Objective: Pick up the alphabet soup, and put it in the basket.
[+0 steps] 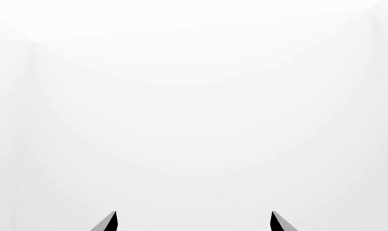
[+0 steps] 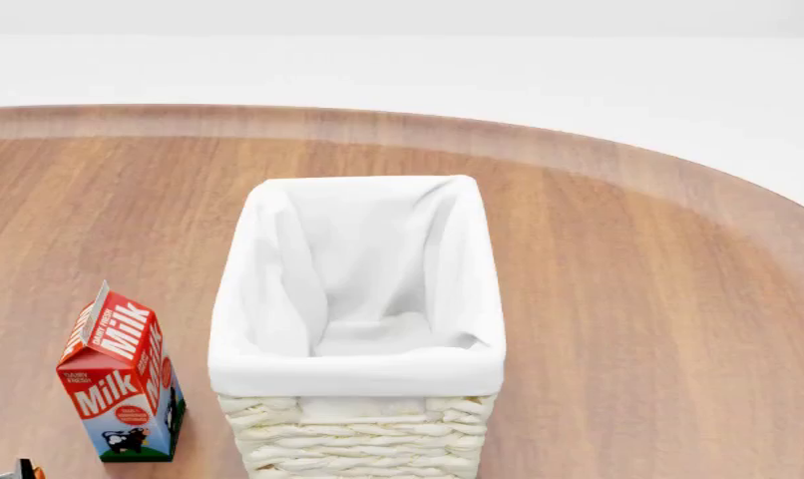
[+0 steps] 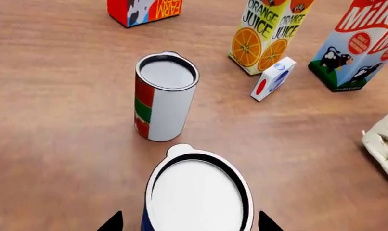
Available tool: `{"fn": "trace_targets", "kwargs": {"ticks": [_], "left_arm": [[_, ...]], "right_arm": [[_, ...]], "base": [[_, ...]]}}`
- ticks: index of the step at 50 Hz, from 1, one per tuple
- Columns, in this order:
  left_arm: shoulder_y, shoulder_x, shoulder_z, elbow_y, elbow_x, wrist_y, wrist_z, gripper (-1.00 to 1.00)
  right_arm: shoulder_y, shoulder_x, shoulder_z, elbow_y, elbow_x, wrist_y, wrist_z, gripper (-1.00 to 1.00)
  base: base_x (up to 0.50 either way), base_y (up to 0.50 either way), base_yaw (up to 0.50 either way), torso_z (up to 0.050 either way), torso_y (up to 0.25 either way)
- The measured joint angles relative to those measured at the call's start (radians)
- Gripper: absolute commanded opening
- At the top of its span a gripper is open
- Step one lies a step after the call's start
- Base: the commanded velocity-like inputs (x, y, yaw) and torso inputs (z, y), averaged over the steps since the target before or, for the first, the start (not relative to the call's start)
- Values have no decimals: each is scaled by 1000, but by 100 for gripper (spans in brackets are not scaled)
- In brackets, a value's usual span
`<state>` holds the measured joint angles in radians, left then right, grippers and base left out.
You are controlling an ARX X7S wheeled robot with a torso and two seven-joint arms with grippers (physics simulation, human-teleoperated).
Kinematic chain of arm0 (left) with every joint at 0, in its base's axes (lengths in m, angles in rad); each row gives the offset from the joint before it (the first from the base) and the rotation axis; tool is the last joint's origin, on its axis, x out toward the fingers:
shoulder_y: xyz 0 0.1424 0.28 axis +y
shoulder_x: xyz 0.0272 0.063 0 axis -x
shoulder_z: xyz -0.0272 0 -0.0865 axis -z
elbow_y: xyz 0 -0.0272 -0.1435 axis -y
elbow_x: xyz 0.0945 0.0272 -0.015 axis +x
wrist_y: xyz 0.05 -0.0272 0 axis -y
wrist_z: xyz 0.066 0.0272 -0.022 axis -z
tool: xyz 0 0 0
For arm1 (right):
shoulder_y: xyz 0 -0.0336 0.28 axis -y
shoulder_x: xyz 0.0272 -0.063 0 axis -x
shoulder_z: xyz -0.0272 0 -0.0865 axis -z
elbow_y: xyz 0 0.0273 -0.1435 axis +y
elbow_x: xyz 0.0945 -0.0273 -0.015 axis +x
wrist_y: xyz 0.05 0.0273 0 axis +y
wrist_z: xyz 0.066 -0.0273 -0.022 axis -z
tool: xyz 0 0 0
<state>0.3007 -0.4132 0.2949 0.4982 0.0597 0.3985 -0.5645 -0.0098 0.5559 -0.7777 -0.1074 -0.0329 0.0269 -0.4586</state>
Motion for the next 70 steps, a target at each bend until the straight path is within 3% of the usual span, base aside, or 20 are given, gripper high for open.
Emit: {"fn": "trace_targets", "kwargs": {"ticks": [25, 26, 46, 61, 70], "left_arm": [[-2, -3, 7, -6, 2, 2, -6, 100], [-2, -3, 7, -6, 2, 2, -6, 100], [-7, -8, 9, -12, -2, 2, -10, 100], [-10, -10, 12, -10, -3, -1, -12, 100], [-7, -12, 14, -2, 0, -7, -14, 100]], "right_arm": [[27, -23, -23, 48, -25, -5, 2, 100], [29, -25, -22, 51, -24, -6, 3, -100], [26, -33, 2, 67, 4, -60, 45, -100], [-48, 13, 88, -104, 69, -163, 140, -100], [-84, 49, 136, -197, 214, -242, 137, -100]], "base": [[0, 0, 0, 0, 0], [0, 0, 0, 0, 0], [0, 0, 0, 0, 0], [0, 0, 0, 0, 1], [0, 0, 0, 0, 0]]}}
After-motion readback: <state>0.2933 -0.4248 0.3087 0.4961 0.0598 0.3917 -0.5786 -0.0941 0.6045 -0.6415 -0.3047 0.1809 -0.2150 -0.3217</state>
